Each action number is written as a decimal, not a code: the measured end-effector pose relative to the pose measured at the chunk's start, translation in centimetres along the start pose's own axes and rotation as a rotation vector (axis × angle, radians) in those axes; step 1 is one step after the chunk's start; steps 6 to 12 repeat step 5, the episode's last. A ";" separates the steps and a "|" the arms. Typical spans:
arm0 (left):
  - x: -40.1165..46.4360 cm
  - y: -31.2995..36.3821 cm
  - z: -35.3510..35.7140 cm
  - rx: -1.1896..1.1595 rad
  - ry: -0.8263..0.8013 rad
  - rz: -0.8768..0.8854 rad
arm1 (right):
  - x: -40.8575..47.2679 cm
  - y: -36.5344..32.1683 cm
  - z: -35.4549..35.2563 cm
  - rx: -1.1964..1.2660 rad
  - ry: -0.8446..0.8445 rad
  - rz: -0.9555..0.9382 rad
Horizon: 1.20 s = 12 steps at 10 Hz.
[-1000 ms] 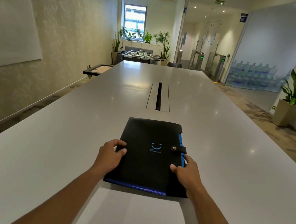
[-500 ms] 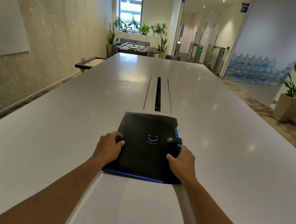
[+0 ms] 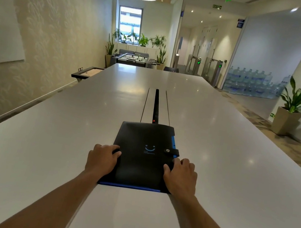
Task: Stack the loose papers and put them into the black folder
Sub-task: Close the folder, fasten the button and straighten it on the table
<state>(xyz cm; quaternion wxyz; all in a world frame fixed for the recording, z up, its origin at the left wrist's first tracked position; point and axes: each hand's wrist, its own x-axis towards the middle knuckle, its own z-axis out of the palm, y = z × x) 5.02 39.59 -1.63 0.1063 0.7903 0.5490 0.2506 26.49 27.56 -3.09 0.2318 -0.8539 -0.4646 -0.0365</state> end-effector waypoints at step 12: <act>-12.4 4.0 -4.0 -0.159 0.164 0.156 | -10.5 1.3 -6.1 0.218 0.096 -0.001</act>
